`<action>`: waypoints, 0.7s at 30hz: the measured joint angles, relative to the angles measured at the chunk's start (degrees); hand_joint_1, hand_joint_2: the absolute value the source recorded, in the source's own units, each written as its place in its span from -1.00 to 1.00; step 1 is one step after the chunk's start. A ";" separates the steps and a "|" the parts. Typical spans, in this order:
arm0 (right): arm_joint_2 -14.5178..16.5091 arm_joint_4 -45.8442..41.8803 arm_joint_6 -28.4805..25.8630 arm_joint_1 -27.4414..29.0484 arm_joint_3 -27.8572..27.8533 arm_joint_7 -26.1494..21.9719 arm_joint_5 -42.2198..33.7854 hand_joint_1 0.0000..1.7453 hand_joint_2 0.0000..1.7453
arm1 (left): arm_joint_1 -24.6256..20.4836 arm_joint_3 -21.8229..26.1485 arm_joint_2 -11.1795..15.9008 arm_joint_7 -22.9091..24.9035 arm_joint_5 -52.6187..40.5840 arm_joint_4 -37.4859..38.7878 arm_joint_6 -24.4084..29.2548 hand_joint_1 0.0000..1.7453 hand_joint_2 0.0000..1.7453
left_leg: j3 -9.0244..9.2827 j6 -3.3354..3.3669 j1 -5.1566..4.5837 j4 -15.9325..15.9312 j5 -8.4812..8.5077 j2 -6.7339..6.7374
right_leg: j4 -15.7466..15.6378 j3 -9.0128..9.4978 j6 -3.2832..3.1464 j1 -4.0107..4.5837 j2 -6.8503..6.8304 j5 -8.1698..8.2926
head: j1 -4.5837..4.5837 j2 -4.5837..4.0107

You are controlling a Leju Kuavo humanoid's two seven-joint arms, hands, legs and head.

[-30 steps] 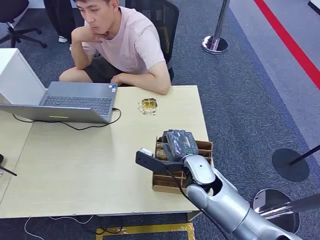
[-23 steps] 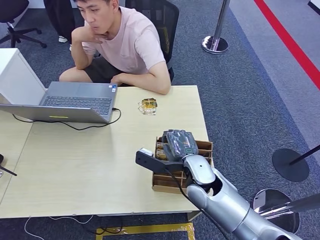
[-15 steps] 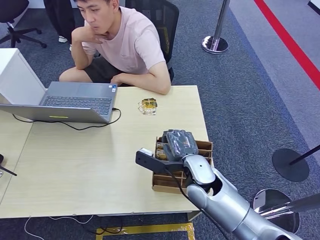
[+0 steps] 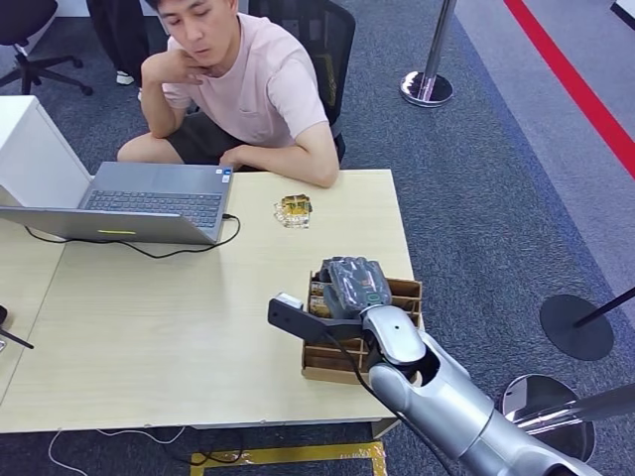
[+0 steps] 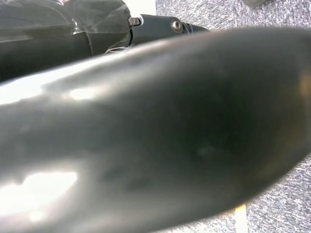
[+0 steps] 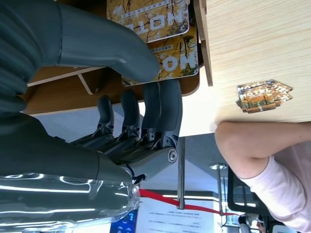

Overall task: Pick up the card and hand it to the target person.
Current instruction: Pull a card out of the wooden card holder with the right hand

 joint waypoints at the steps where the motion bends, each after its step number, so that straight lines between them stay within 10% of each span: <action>1: 0.00 0.08 -0.01 -0.02 0.03 -0.01 0.00 0.18 1.00 | 0.00 0.00 0.00 0.01 -0.07 0.00 0.00 -1.00 -1.00 | 0.00 0.00 0.00 0.00 0.00 0.00 | 0.00 0.00 0.00 0.00 0.00 0.00 | 0.00 0.00; 21: 0.02 0.53 -0.13 -0.02 0.07 -0.01 -0.07 0.22 1.00 | 0.00 0.00 0.00 -0.56 -0.17 0.00 -0.35 -1.00 -1.00 | 0.02 0.00 0.00 0.00 0.00 0.00 | 0.00 0.02 0.00 0.00 0.00 0.00 | 0.00 0.00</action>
